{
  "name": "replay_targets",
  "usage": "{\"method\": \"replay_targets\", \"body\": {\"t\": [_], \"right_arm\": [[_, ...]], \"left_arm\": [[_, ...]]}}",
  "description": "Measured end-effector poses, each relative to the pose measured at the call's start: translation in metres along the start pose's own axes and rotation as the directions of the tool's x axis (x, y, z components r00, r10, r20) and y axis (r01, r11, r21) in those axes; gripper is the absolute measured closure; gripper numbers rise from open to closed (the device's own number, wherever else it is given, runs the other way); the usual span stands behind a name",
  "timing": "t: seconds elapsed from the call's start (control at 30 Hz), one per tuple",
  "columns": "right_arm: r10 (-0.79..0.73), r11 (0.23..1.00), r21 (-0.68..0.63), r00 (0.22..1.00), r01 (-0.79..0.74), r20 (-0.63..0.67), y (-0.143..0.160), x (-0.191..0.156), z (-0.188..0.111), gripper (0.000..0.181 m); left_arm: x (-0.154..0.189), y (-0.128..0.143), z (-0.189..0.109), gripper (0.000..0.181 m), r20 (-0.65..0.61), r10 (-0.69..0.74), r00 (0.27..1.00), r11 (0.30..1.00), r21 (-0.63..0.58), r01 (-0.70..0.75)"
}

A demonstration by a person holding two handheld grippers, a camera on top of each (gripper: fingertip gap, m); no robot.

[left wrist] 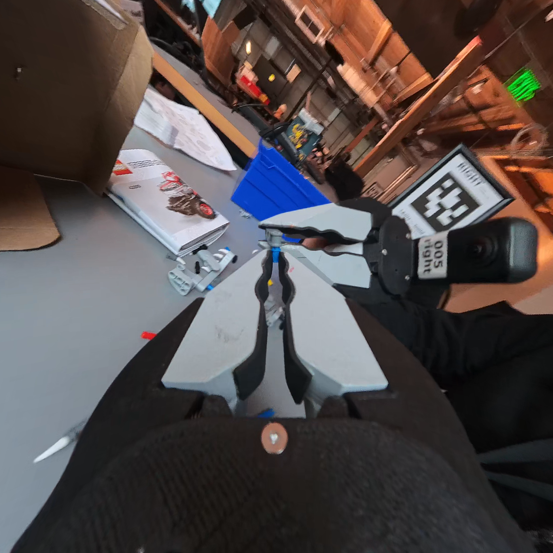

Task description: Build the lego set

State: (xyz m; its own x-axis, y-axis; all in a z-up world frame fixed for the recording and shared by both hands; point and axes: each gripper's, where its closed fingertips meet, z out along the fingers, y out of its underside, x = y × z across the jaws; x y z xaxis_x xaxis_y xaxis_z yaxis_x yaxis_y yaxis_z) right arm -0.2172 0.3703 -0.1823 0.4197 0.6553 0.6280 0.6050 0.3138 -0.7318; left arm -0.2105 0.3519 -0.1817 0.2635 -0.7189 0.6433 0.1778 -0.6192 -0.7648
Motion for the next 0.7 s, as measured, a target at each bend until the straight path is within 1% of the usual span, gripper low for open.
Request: {"method": "replay_targets", "body": {"t": [0.03, 0.1, 0.17, 0.23, 0.4, 0.7], "right_arm": [[0.027, 1.000, 0.013, 0.999, -0.028, 0.026, 0.0008, -0.0015, -0.0002, 0.176], [0.022, 0.999, 0.040, 0.999, -0.023, 0.023, -0.0012, 0.0001, -0.0030, 0.176], [-0.024, 1.000, 0.016, 1.000, 0.024, -0.002, 0.0015, -0.0006, -0.0022, 0.177], [-0.067, 0.997, 0.023, 0.997, 0.068, -0.035, -0.0005, 0.0006, -0.0039, 0.177], [-0.084, 0.996, 0.039, 0.996, 0.085, -0.025, -0.0025, 0.0001, -0.0071, 0.177], [-0.103, 0.994, 0.020, 0.994, 0.104, -0.024, -0.0006, -0.0004, -0.0071, 0.177]], "left_arm": [[-0.0014, 0.0014, 0.0001, 0.179, 0.010, 0.020, 1.000, 1.000, -0.019, -0.019], [0.0030, -0.0018, 0.0004, 0.179, -0.017, 0.026, 1.000, 1.000, -0.013, -0.026], [0.0003, -0.0004, 0.0013, 0.179, 0.024, 0.069, 0.997, 0.997, -0.030, -0.068], [0.0016, -0.0011, 0.0009, 0.178, 0.034, 0.112, 0.993, 0.993, -0.036, -0.111], [0.0063, -0.0024, 0.0000, 0.179, -0.010, 0.088, 0.996, 0.996, -0.016, -0.088], [0.0060, -0.0014, 0.0011, 0.177, -0.007, 0.105, 0.995, 0.994, -0.012, -0.105]]}}
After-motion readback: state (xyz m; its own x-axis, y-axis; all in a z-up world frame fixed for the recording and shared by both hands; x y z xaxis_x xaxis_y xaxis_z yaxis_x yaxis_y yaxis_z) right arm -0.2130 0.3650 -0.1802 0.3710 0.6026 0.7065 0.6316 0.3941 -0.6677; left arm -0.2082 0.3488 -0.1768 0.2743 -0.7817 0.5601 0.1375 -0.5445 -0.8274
